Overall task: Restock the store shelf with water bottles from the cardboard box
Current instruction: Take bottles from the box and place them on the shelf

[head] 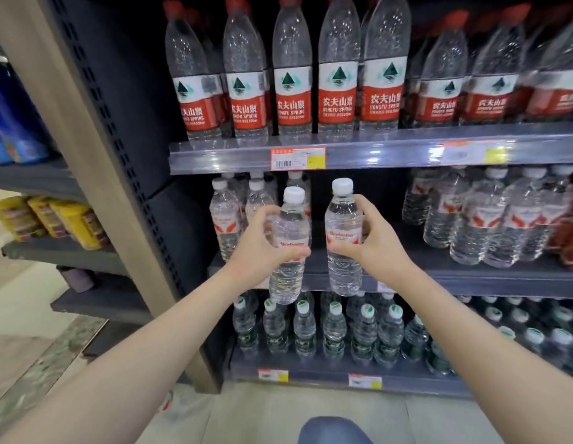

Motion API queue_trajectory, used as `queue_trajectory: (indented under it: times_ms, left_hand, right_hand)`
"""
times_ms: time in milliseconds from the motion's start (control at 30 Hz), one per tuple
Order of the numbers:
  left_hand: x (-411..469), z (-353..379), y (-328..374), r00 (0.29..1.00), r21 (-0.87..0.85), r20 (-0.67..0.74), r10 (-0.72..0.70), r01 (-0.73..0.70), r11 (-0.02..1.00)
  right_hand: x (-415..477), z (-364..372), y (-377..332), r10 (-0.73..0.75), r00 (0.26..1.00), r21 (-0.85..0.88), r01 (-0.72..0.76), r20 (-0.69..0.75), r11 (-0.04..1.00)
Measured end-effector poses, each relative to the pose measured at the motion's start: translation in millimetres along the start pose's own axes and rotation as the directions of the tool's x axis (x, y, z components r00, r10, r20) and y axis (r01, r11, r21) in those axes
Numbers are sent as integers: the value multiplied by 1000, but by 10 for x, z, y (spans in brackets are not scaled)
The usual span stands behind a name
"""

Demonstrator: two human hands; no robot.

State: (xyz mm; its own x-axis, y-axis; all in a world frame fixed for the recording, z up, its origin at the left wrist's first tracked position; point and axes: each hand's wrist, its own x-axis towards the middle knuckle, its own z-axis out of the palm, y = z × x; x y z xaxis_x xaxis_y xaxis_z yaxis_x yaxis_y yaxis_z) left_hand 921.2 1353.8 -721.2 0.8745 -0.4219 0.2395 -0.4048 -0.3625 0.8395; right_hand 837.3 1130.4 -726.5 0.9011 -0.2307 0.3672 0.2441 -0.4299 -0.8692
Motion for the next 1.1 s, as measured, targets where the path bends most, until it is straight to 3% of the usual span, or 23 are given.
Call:
queue_trajectory:
  times_ms: [667, 1100]
  left_hand:
    - [788, 460, -99, 998, -46, -58, 30, -32, 998]
    - [815, 528, -214, 988, -24, -152, 31, -35, 999]
  right_hand:
    - [249, -167, 307, 53, 998, -42, -54, -23, 998]
    - [288, -187, 342, 51, 998, -37, -52, -22, 998]
